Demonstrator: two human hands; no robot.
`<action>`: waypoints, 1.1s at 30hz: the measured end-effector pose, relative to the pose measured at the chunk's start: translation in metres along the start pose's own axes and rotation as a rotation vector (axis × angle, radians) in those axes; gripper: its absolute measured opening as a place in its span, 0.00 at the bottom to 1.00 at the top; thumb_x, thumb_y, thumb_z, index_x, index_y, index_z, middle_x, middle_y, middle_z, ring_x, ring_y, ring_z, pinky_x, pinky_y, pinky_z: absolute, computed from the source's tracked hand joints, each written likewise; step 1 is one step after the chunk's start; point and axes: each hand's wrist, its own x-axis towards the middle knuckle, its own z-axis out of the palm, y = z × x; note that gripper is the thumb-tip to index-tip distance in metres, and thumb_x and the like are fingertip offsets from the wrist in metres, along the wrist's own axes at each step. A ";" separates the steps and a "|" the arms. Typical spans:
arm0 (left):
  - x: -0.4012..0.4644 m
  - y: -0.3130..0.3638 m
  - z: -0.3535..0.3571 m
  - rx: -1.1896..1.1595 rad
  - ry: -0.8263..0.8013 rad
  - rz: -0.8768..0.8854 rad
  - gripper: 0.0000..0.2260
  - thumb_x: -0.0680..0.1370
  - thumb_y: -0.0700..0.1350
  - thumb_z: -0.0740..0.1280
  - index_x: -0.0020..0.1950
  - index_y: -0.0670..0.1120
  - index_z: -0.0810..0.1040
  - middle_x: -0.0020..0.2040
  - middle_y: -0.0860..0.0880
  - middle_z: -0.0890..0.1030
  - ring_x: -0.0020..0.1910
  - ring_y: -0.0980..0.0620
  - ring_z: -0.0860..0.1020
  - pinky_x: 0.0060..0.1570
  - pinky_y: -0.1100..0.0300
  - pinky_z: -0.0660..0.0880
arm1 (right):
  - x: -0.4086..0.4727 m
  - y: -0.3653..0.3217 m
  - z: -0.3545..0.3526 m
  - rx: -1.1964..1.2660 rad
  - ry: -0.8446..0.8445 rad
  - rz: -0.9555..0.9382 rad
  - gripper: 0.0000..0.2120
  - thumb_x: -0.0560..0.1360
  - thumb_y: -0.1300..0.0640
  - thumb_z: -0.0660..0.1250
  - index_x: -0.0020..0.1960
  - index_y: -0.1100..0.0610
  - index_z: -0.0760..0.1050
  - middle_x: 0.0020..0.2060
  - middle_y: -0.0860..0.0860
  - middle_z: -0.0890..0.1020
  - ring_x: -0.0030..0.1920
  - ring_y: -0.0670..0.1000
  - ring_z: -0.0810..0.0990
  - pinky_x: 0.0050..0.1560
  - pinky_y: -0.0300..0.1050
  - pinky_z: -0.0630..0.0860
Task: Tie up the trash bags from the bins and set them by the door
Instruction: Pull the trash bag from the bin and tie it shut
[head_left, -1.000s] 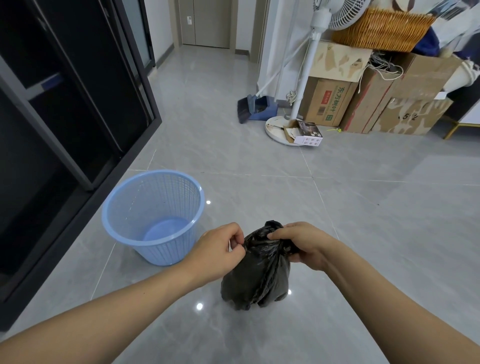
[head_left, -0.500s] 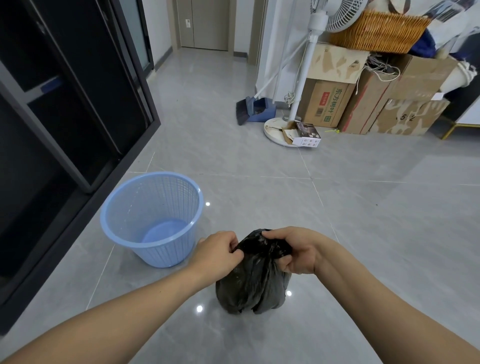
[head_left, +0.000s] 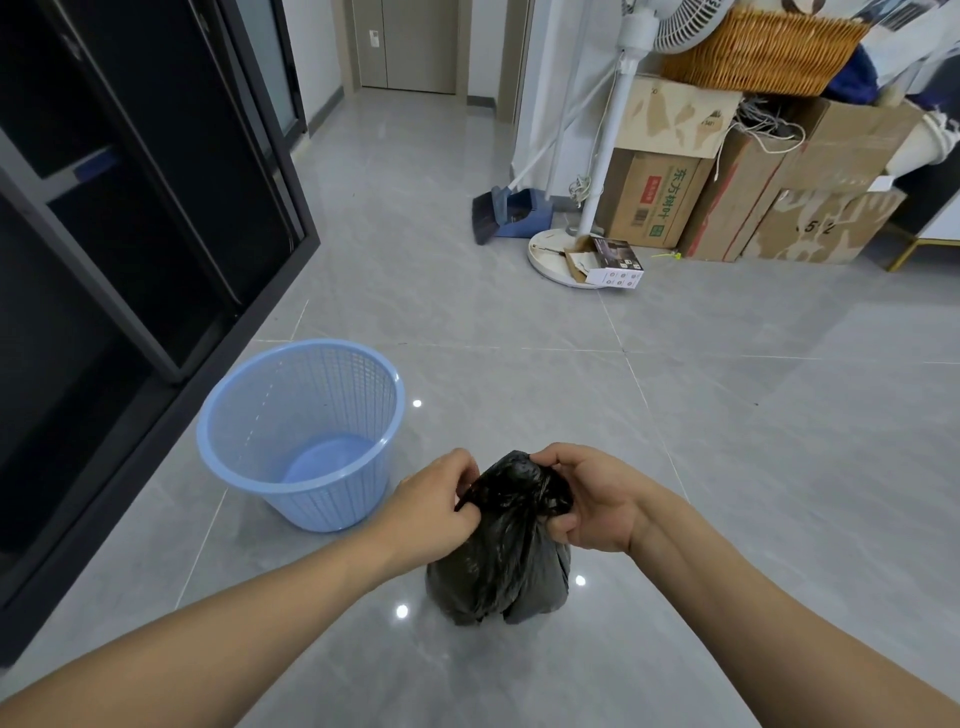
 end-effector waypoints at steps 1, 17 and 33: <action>-0.002 -0.001 -0.004 -0.072 0.012 0.013 0.07 0.70 0.51 0.62 0.46 0.58 0.68 0.43 0.56 0.75 0.38 0.56 0.75 0.37 0.60 0.72 | 0.001 0.000 0.000 0.016 0.009 -0.003 0.06 0.72 0.57 0.64 0.40 0.58 0.76 0.29 0.50 0.76 0.26 0.47 0.69 0.20 0.36 0.59; -0.002 0.012 -0.025 -0.273 0.218 0.057 0.05 0.72 0.46 0.63 0.43 0.57 0.74 0.37 0.59 0.76 0.35 0.59 0.72 0.37 0.63 0.72 | 0.001 -0.002 -0.001 0.083 0.042 0.007 0.07 0.73 0.55 0.62 0.41 0.57 0.77 0.30 0.50 0.76 0.25 0.48 0.71 0.23 0.36 0.62; 0.002 0.027 -0.036 -0.228 0.205 0.064 0.04 0.70 0.49 0.65 0.36 0.53 0.74 0.31 0.58 0.75 0.29 0.61 0.70 0.30 0.69 0.68 | 0.001 -0.004 0.007 -0.238 0.126 -0.166 0.14 0.74 0.69 0.53 0.50 0.64 0.77 0.38 0.55 0.79 0.32 0.49 0.72 0.28 0.39 0.67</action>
